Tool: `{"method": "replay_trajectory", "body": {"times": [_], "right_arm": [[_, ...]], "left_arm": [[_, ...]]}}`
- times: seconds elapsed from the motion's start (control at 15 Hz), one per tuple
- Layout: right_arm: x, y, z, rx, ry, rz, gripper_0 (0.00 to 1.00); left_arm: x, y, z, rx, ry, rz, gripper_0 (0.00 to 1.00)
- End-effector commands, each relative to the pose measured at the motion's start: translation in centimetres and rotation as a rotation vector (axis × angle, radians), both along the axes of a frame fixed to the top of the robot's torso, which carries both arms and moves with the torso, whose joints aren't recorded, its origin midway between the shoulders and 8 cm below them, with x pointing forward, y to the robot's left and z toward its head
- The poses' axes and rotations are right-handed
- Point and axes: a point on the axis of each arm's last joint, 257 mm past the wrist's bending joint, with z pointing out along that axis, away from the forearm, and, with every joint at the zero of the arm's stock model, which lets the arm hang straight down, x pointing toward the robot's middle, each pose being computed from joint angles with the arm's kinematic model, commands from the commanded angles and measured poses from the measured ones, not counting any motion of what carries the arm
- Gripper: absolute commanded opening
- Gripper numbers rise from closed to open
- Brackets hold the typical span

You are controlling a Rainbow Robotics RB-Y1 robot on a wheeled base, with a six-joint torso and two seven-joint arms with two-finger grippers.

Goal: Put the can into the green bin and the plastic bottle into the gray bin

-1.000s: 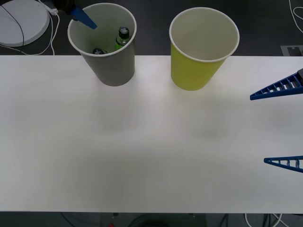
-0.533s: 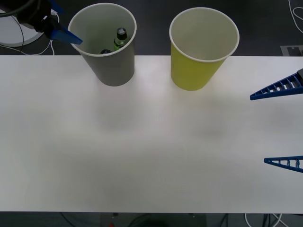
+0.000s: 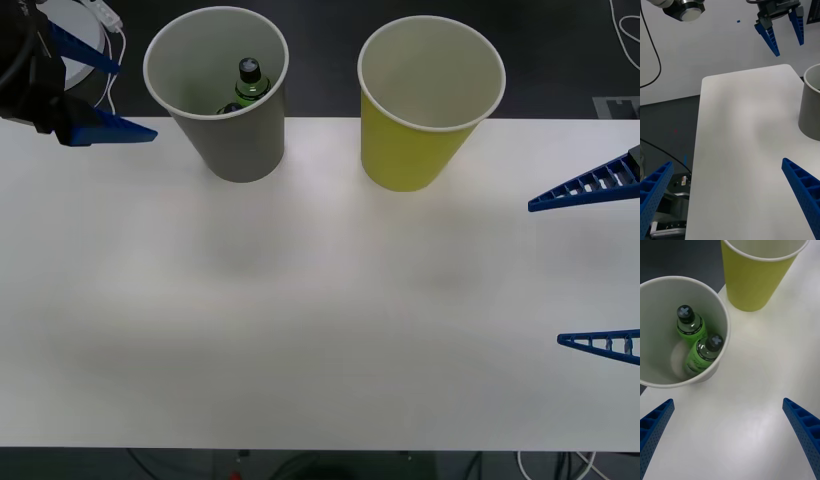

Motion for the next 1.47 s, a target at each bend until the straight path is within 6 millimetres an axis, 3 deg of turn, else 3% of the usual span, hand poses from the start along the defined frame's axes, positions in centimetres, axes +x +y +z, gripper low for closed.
{"method": "replay_trajectory", "body": {"times": [0.07, 0.4, 1.47], "right_arm": [[0.0, 0.0, 0.0, 0.000, 0.000, 0.000, 1.00], [0.0, 0.0, 0.0, 0.000, 0.000, 0.000, 1.00], [0.0, 0.0, 0.0, 0.000, 0.000, 0.000, 1.00]], "left_arm": [[-2.7, -0.5, -0.4, -0.058, 0.010, -0.055, 1.00], [-6.5, 0.5, -1.5, -0.102, -0.022, -0.193, 1.00], [-14.1, 4.5, -5.4, -0.073, -0.134, -0.432, 1.00]]}}
